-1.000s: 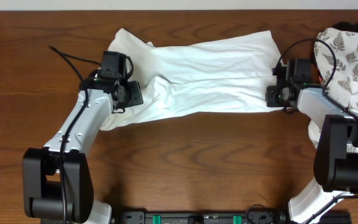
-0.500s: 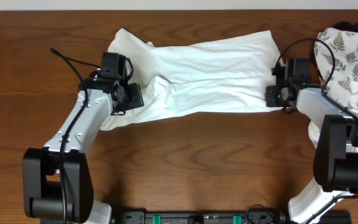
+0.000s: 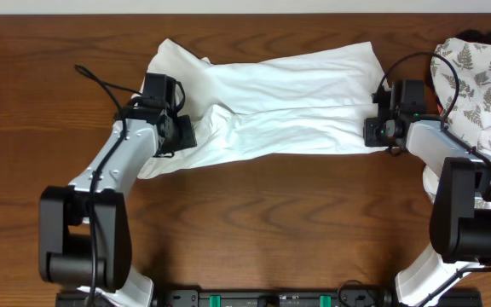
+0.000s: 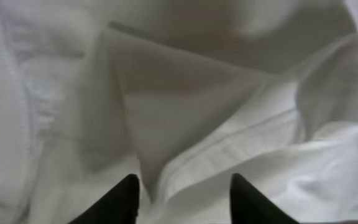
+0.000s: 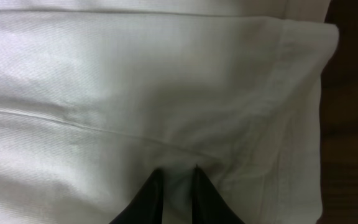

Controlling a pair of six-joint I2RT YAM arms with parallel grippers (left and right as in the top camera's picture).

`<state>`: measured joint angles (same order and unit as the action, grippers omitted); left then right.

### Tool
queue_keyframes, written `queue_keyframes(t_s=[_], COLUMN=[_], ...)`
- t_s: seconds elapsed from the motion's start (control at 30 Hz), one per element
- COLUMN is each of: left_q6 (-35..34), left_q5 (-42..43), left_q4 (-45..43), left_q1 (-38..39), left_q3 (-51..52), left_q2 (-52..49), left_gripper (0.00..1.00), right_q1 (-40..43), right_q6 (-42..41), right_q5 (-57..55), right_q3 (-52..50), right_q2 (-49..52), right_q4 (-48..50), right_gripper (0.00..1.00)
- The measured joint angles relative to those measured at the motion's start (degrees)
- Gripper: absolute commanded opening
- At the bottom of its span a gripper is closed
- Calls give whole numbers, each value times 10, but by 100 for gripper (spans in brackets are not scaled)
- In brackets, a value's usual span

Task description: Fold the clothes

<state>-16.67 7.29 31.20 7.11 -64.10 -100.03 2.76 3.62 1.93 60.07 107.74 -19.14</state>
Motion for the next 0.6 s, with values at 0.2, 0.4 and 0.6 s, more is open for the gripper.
queue_keyframes(t_s=[0.2,0.4,0.6], left_q6=[0,0,-1], left_q5=[-1,-17,-28], left_q4=[-11,-12,-26], left_q1=[0,0,0], left_q3=[0,0,0], left_q2=[-2,-3,-22], left_gripper=[38,38,25], right_q1=[0,-1,-2], right_q6=[0,0,0], right_q5=[0,1,0], right_q3=[0,0,1], right_q2=[0,0,0], right_q4=[-1,-1,-1], right_gripper=[14,14,13])
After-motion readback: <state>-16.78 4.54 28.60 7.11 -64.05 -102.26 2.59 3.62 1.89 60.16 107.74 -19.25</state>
